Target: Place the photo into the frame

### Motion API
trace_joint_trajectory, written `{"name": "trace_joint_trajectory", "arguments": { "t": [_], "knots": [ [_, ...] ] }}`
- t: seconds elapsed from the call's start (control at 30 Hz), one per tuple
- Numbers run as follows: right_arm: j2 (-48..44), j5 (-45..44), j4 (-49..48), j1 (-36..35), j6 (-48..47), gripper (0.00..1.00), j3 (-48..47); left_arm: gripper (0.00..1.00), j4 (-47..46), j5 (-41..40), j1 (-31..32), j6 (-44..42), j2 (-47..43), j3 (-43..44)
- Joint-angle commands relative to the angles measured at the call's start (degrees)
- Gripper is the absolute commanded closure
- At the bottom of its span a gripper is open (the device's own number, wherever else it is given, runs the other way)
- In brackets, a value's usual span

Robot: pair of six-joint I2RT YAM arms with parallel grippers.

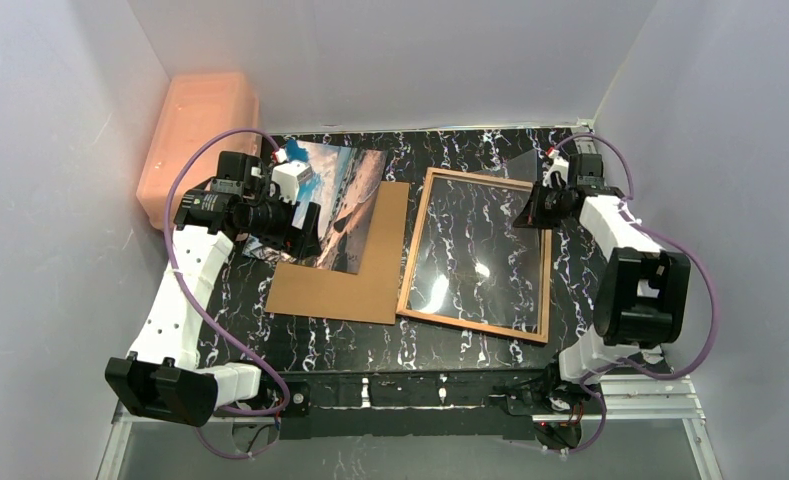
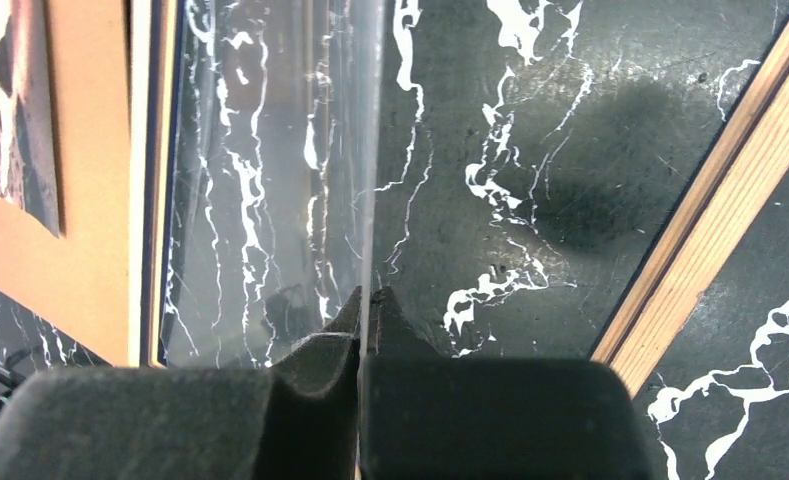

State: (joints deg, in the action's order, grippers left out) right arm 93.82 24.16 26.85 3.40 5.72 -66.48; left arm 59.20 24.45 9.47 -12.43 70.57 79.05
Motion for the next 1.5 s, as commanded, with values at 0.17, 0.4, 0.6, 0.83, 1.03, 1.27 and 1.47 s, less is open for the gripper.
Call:
{"name": "trace_joint_trajectory", "arguments": {
  "t": [0.17, 0.4, 0.6, 0.83, 1.03, 1.27, 1.47],
  "knots": [
    [-10.83, 4.99, -8.80, -0.06, -1.33, 0.99, 6.21, 0.13, 0.39, 1.52, -0.33, -0.06, -1.04, -0.65],
    [-9.89, 5.73, -10.03, -0.08, 0.20, 0.99, 5.87, 0.13, 0.39, 1.74, -0.33, 0.12, -1.15, -0.71],
    [-6.75, 5.43, -9.26, -0.07, 1.27, 0.99, 5.43, 0.13, 0.26, 1.68, -0.33, 0.04, -1.53, -1.12],
    [-7.95, 7.28, -9.99, -0.08, 2.49, 0.99, 4.84, 0.13, 0.13, 1.94, -0.33, 0.33, -0.87, -0.91],
    [-11.28, 16.25, -16.35, -0.06, 12.75, 0.99, 5.86, 0.14, -0.68, 2.94, -0.33, 0.82, -0.85, -2.31],
    [-17.28, 19.49, -18.78, -0.06, 20.78, 0.99, 5.06, 0.14, -1.74, 3.34, -0.33, 1.02, -1.24, -4.59],
    [-18.94, 21.41, -21.66, -0.06, 27.68, 0.99, 3.09, 0.14, -1.98, 3.46, -0.33, 1.18, -1.05, -4.91]
  ]
}}
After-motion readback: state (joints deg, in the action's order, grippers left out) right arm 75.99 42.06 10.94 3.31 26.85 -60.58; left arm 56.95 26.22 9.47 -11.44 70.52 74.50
